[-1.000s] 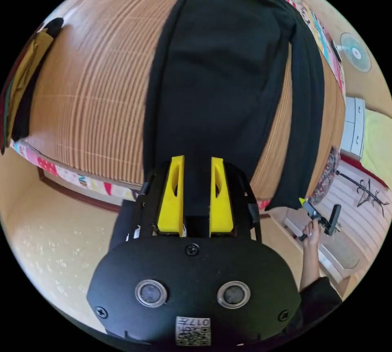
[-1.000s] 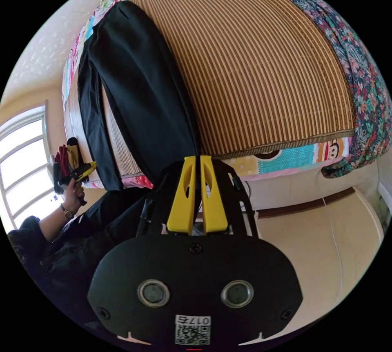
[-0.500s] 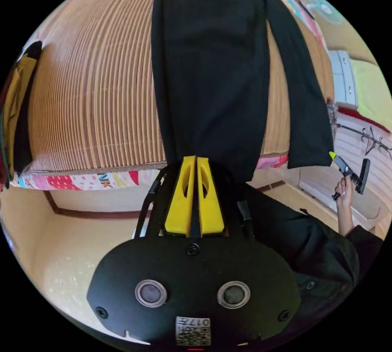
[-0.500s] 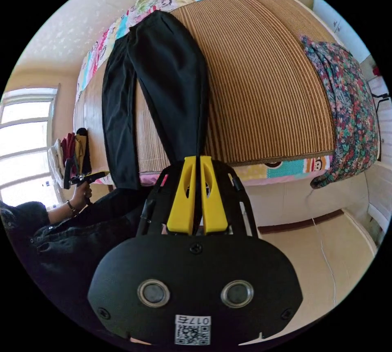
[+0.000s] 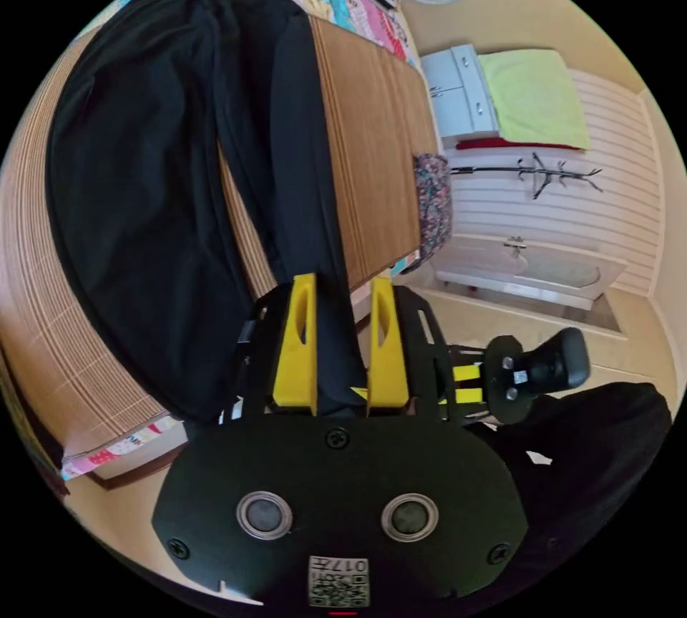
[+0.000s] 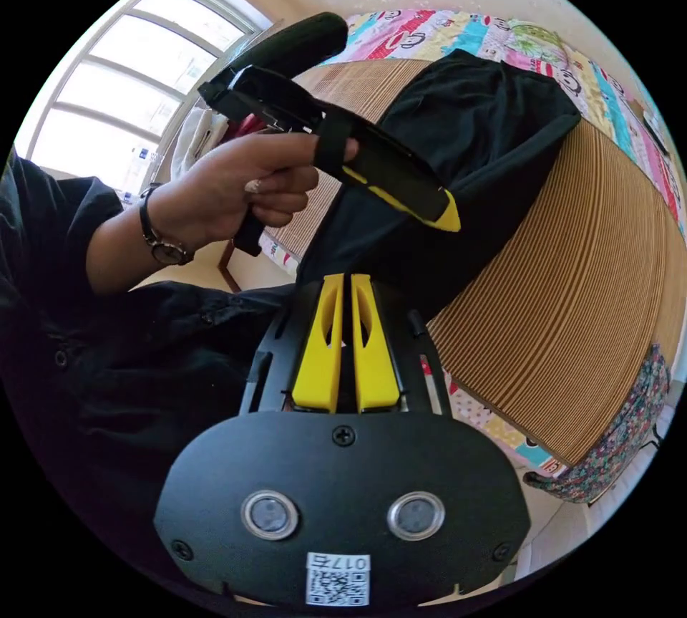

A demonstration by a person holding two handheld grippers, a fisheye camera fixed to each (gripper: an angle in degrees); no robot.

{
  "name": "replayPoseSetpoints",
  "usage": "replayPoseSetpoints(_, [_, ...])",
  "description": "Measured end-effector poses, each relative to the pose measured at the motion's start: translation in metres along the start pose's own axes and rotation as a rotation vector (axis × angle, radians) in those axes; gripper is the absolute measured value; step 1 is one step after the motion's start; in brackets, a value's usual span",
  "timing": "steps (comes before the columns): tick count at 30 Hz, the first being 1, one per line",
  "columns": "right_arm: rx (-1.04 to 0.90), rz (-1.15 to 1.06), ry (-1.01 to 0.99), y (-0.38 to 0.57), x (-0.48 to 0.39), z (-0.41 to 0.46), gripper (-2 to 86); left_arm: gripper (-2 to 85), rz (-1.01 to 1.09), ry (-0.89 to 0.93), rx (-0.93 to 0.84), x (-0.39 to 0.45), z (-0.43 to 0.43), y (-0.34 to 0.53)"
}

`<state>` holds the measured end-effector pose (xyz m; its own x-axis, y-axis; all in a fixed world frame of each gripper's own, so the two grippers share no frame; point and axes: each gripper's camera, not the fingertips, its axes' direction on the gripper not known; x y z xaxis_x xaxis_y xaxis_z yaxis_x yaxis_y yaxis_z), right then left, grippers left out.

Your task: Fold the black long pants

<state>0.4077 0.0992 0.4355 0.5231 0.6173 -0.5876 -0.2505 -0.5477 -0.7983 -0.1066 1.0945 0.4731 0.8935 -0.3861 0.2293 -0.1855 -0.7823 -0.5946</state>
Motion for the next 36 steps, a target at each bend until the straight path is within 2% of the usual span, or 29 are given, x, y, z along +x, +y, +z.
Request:
replayPoseSetpoints(2, [-0.054, -0.022, -0.066, -0.006, 0.020, 0.005, 3.3, 2.1, 0.043, -0.037, 0.030, -0.007, 0.002, 0.010])
replayPoseSetpoints(5, [-0.189, -0.024, -0.213, -0.018, 0.084, 0.014, 4.1, 0.5, 0.011, 0.033, 0.025, -0.032, 0.006, 0.022])
replayPoseSetpoints(8, [-0.239, 0.148, -0.212, -0.054, 0.191, 0.010, 6.0, 0.0, -0.027, 0.129, 0.048, -0.063, 0.009, 0.036])
replayPoseSetpoints(10, [-0.158, 0.267, -0.234, -0.089, 0.265, -0.001, 7.7, -0.2, -0.041, 0.155, 0.055, -0.079, 0.010, 0.042])
replayPoseSetpoints(13, [0.090, 0.426, -0.321, -0.179, 0.401, -0.012, 9.7, -0.3, -0.058, 0.201, 0.059, -0.101, 0.013, 0.049])
replayPoseSetpoints(18, [0.401, 0.567, -0.294, -0.306, 0.512, -0.001, 12.1, -0.4, -0.065, 0.269, 0.069, -0.126, 0.019, 0.055])
replayPoseSetpoints(22, [0.440, 0.646, -0.150, -0.385, 0.552, 0.027, 13.4, -0.4, -0.066, 0.314, 0.076, -0.142, 0.025, 0.057])
replayPoseSetpoints(24, [0.402, 0.707, -0.035, -0.420, 0.570, 0.051, 9.3, -0.4, -0.077, 0.336, 0.087, -0.151, 0.028, 0.059])
replayPoseSetpoints(25, [0.370, 0.698, -0.018, -0.437, 0.573, 0.063, 5.3, -0.4, -0.083, 0.360, 0.097, -0.157, 0.029, 0.061])
replayPoseSetpoints(26, [0.365, 0.687, 0.013, -0.444, 0.570, 0.066, 4.9, -0.4, -0.087, 0.388, 0.109, -0.163, 0.029, 0.065])
replayPoseSetpoints(28, [0.333, 0.636, 0.236, -0.470, 0.538, 0.076, 3.9, -0.5, -0.089, 0.434, 0.141, -0.173, 0.027, 0.074])
replayPoseSetpoints(30, [0.391, 0.428, 0.507, -0.496, 0.449, 0.093, 3.2, -0.5, -0.108, 0.474, 0.157, -0.186, 0.022, 0.086])
replayPoseSetpoints(31, [0.452, 0.315, 0.554, -0.498, 0.398, 0.101, 3.0, -0.5, -0.123, 0.485, 0.132, -0.192, 0.020, 0.095])
replayPoseSetpoints(33, [0.584, 0.205, 0.517, -0.495, 0.333, 0.113, 2.8, -0.6, -0.159, 0.456, 0.079, -0.201, 0.019, 0.111])
replayPoseSetpoints(36, [0.638, 0.075, 0.404, -0.519, 0.269, 0.160, 2.7, -0.6, -0.250, 0.421, 0.086, -0.221, 0.007, 0.143])
